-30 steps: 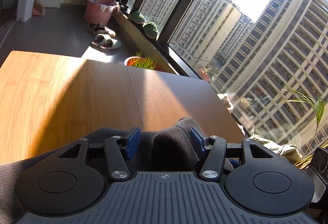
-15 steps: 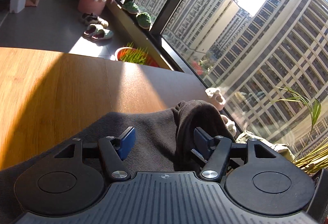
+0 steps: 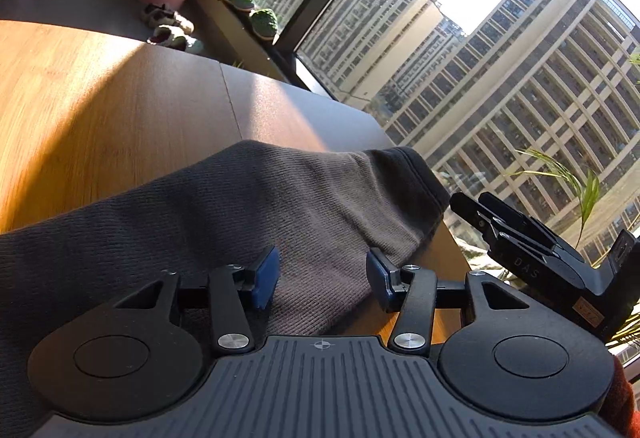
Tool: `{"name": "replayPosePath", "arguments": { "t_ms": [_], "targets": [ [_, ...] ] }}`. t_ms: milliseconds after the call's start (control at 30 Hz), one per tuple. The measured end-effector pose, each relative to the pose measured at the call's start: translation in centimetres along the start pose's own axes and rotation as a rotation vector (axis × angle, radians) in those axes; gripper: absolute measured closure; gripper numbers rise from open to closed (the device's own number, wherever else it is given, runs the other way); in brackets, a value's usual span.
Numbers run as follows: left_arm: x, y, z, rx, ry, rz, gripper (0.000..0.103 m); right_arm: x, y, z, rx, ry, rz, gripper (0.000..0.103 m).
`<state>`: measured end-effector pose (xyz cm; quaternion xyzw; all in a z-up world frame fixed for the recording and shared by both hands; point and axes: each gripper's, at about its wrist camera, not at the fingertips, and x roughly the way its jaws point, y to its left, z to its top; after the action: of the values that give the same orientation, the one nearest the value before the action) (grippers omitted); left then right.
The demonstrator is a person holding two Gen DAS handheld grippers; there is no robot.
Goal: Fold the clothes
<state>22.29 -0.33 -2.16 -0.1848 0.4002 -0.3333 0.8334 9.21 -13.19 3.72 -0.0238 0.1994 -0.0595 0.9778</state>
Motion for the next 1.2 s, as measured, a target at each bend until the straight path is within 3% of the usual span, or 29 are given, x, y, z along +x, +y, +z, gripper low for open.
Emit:
{"name": "replayPosePath", "arguments": {
  "t_ms": [67,200,267,367,433,500,633,833,1000,1100,1200],
  "targets": [
    [-0.1,0.3,-0.1,-0.016,-0.01,-0.013,0.051,1.7,-1.0,0.4,0.05,0.052,0.013,0.028],
    [-0.1,0.3,-0.1,-0.012,-0.011,-0.016,0.051,4.5,-3.1,-0.2,0.161,0.169,-0.012,0.027],
    [0.0,0.4,-0.1,-0.001,-0.009,-0.021,0.051,5.8,-4.3,-0.7,0.253,0.198,0.016,0.027],
    [-0.1,0.7,0.0,-0.017,-0.01,-0.033,0.051,6.4,-5.9,-1.3,0.372,0.219,0.085,0.038],
    [-0.1,1.0,0.1,-0.028,-0.016,-0.036,0.051,6.5,-6.4,-1.6,0.416,0.214,0.112,0.06],
    [-0.2,1.2,0.1,-0.042,-0.017,-0.048,0.051,6.6,-6.9,-1.7,0.45,0.205,0.138,0.069],
    [0.0,1.3,0.3,-0.057,-0.015,-0.05,0.051,4.2,-4.9,-0.3,0.28,0.121,0.157,0.084],
    [-1.1,-0.8,1.6,-0.03,-0.032,-0.016,0.038,0.8,2.2,0.5,-0.098,0.108,0.237,0.086],
    [-1.7,-4.4,4.7,0.026,-0.096,-0.053,0.031,0.2,5.7,-0.8,-0.231,0.152,0.275,0.087],
    [0.3,-6.7,6.0,0.071,-0.081,-0.008,0.031,0.2,7.1,-1.6,-0.287,0.161,0.264,0.087],
    [3.1,-8.6,6.4,0.125,-0.053,0.094,0.041,-0.1,7.9,-1.6,-0.327,0.157,0.251,0.087]
  ]
}}
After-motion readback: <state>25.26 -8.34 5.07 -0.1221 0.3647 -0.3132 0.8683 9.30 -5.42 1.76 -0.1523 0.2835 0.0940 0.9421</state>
